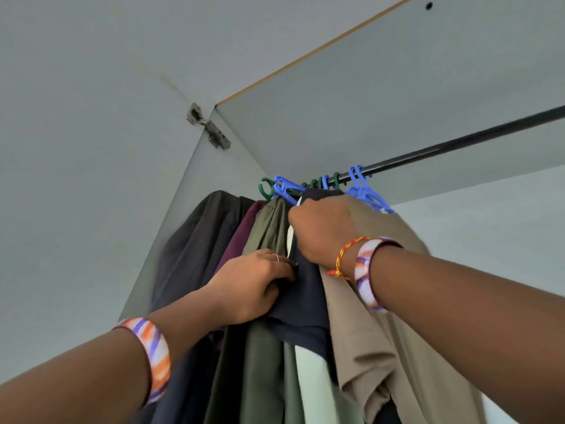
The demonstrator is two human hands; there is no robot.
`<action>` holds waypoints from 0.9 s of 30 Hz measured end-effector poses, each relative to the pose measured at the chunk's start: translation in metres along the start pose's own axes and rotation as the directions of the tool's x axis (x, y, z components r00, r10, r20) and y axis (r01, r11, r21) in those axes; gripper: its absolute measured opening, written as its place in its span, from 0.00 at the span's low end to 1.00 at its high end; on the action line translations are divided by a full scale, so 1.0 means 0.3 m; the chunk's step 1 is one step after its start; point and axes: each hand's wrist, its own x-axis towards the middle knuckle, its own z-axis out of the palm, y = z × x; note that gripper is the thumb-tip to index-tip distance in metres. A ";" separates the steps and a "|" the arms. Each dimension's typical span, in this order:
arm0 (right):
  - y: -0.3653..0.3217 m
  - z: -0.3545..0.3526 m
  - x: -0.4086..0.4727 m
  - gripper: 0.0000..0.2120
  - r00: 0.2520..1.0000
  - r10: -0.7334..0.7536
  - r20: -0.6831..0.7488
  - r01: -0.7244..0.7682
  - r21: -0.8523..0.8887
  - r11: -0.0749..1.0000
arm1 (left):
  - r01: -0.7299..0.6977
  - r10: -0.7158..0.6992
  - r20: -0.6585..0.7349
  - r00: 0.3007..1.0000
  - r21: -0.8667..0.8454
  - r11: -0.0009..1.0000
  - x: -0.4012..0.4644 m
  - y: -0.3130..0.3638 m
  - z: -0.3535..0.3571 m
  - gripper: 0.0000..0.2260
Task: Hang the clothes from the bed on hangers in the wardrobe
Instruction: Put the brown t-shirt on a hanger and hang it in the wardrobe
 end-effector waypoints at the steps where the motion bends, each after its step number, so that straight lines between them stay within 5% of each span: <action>1: -0.042 -0.002 -0.026 0.11 1.000 -0.002 -0.009 0.003 0.083 0.997 | -0.002 0.002 -0.009 1.000 -0.001 1.000 -0.043 -0.003 -0.007 0.23; 9: -0.455 -0.033 -0.330 0.08 0.998 -0.037 0.042 -0.005 0.722 0.692 | 0.162 -0.164 0.226 0.960 0.025 0.986 -0.637 0.081 -0.184 0.14; 14: -0.790 -0.122 -0.543 0.10 0.959 -0.221 0.177 -0.099 0.941 0.322 | 0.393 -0.423 0.443 0.791 0.162 0.905 -1.050 0.213 -0.369 0.17; 17: -1.057 -0.179 -0.679 0.10 0.876 -0.373 0.307 -0.258 0.950 0.176 | 0.540 -0.637 0.539 0.551 0.352 0.764 -1.281 0.259 -0.512 0.15; 20: -1.318 -0.298 -0.850 0.10 0.765 -0.576 0.290 -0.300 0.951 0.080 | 0.582 -0.749 0.594 0.294 0.510 0.633 -1.511 0.341 -0.679 0.15; 24: -1.617 -0.592 -1.133 0.10 0.567 -0.823 0.035 -0.201 0.975 -0.097 | 0.608 -0.805 0.592 -0.041 0.654 0.450 -1.874 0.530 -0.935 0.15; 27: -1.829 -0.867 -1.347 0.12 0.363 -0.912 -0.192 -0.078 0.969 -0.235 | 0.585 -0.828 0.516 -0.219 0.749 0.312 -2.179 0.714 -1.137 0.15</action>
